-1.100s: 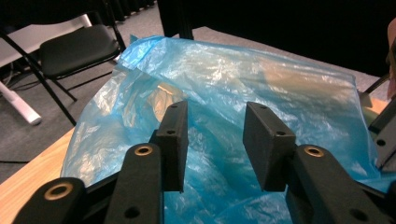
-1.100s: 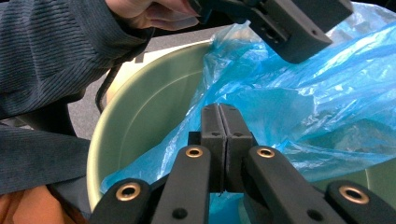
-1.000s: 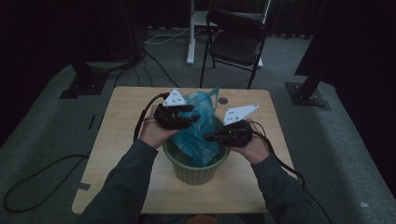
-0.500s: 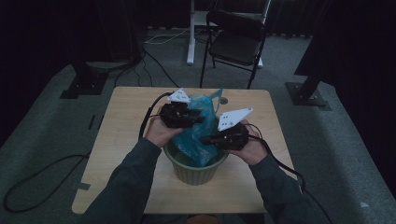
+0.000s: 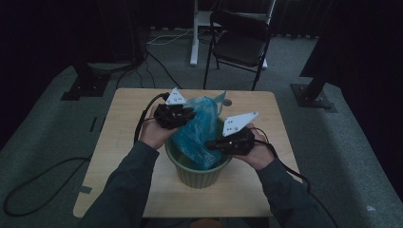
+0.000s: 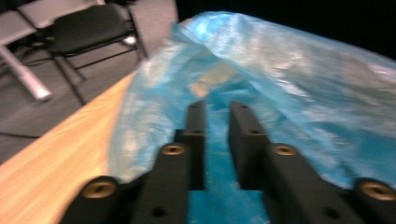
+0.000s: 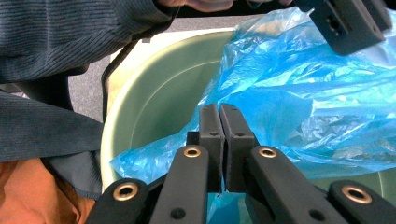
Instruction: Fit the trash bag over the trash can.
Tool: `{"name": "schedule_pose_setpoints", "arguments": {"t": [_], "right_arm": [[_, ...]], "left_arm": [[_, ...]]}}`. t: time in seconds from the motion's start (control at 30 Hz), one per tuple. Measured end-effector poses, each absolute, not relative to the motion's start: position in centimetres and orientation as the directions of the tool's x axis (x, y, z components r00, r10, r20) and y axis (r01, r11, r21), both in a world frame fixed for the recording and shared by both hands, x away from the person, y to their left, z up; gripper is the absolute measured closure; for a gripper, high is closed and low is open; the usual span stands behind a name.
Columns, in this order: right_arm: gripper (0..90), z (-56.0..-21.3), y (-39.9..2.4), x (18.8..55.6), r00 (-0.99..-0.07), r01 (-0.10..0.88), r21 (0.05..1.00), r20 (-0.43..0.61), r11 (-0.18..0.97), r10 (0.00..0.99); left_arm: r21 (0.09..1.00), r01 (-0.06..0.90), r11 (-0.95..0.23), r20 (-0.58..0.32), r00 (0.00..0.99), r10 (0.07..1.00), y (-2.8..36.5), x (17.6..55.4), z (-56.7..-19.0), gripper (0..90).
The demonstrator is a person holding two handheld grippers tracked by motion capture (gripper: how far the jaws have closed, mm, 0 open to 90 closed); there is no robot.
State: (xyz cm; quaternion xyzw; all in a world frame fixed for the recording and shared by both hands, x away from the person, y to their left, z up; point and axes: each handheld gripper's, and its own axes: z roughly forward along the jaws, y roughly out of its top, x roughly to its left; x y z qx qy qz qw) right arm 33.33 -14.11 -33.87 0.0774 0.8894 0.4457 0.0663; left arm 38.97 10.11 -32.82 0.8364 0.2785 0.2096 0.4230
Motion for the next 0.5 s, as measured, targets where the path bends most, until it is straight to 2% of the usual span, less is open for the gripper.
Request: {"name": "schedule_pose_setpoints", "arguments": {"t": [0.13,0.23,0.4,0.5], "right_arm": [[88.6,-33.9,-14.1,33.4,-0.979,0.082,0.804,-0.045,0.588,0.198],[88.6,-33.9,-14.1,33.5,-0.979,0.082,0.804,-0.044,0.59,0.197],[88.6,-33.9,-14.1,33.5,-0.98,0.08,0.804,-0.046,0.589,0.195],[88.7,-33.9,-14.1,33.4,-0.98,0.079,0.804,-0.047,0.59,0.196]], "left_arm": [[0.834,0.28,-0.476,0.136,0.731,0.669,10.6,39.2,-32.6,54.2],[0.828,0.284,-0.485,0.145,0.725,0.673,10.5,39.4,-32.6,48.0],[0.811,0.308,-0.498,0.149,0.714,0.684,10.4,39.8,-32.9,48.7],[0.805,0.336,-0.489,0.133,0.701,0.701,10.4,40.1,-33.1,57.2]]}}
